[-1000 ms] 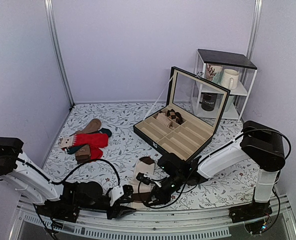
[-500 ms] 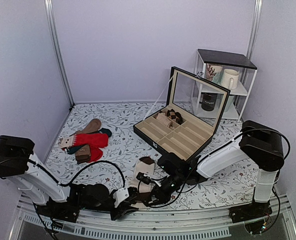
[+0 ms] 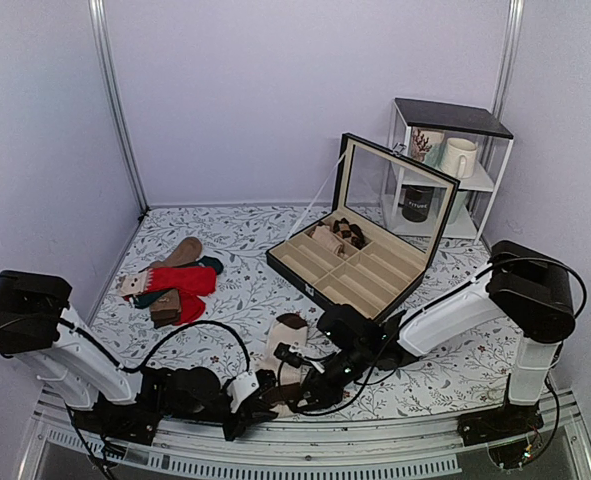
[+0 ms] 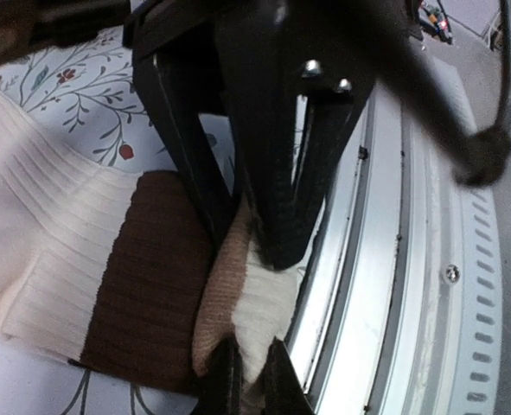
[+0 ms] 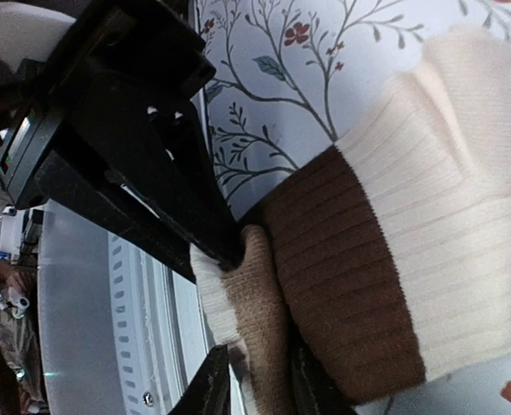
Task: Roll the socks
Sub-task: Roll a pair of socks at the center of the board.
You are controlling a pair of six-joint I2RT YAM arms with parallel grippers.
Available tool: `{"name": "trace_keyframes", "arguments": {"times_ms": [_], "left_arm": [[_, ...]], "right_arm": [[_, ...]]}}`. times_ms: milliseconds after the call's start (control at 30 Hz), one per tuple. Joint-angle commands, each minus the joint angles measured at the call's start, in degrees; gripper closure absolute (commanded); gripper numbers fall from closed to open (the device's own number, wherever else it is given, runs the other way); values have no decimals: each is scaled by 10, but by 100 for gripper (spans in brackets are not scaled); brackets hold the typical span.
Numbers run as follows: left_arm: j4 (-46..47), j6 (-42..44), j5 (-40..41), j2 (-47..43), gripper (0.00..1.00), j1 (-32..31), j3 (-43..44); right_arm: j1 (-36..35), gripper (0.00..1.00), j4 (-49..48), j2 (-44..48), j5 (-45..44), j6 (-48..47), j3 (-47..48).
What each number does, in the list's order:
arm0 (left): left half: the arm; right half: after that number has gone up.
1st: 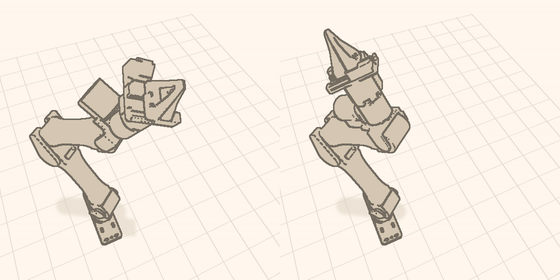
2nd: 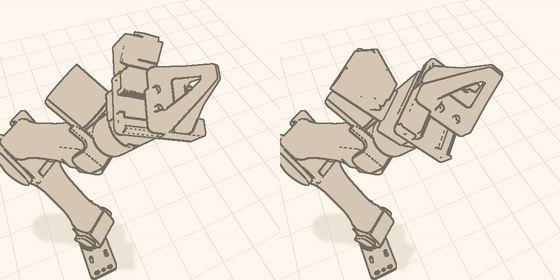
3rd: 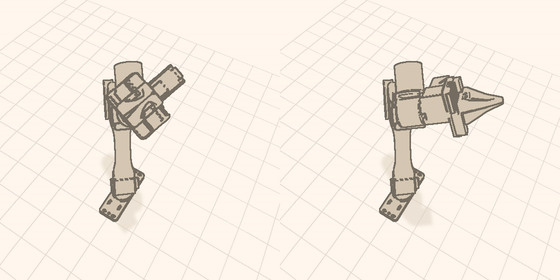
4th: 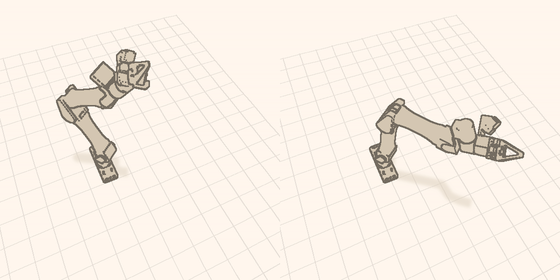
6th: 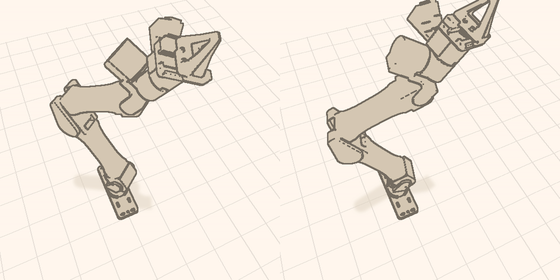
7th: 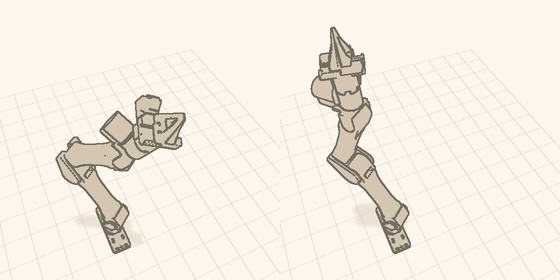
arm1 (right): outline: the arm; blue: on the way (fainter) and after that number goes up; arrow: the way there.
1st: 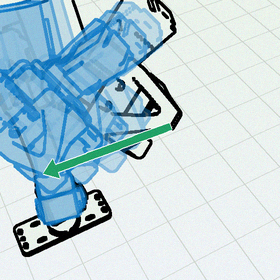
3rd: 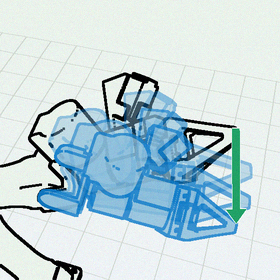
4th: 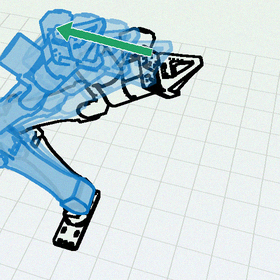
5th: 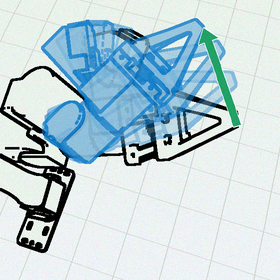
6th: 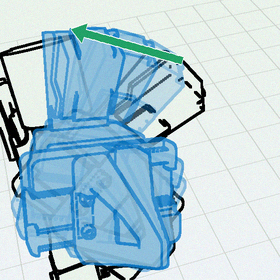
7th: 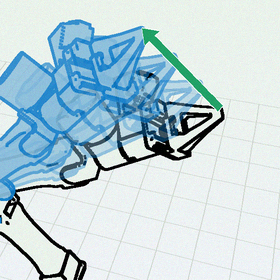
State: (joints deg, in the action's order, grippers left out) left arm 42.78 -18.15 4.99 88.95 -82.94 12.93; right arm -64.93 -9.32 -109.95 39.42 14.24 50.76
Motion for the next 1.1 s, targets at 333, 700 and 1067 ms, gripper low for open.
{"name": "trace_keyframes", "arguments": {"times_ms": [333, 700, 1067], "left_arm": [[-85, -156, -110, 34, 100, 42, -1], [-77, -176, -140, 39, 100, 60, -20], [-46, -181, -145, 52, 100, 63, -33]], "right_arm": [[-55, 54, -153, 181, -164, -283, -130], [-102, 54, -153, 113, -214, -386, -132], [-107, 55, -148, 67, -268, -416, -116]]}}
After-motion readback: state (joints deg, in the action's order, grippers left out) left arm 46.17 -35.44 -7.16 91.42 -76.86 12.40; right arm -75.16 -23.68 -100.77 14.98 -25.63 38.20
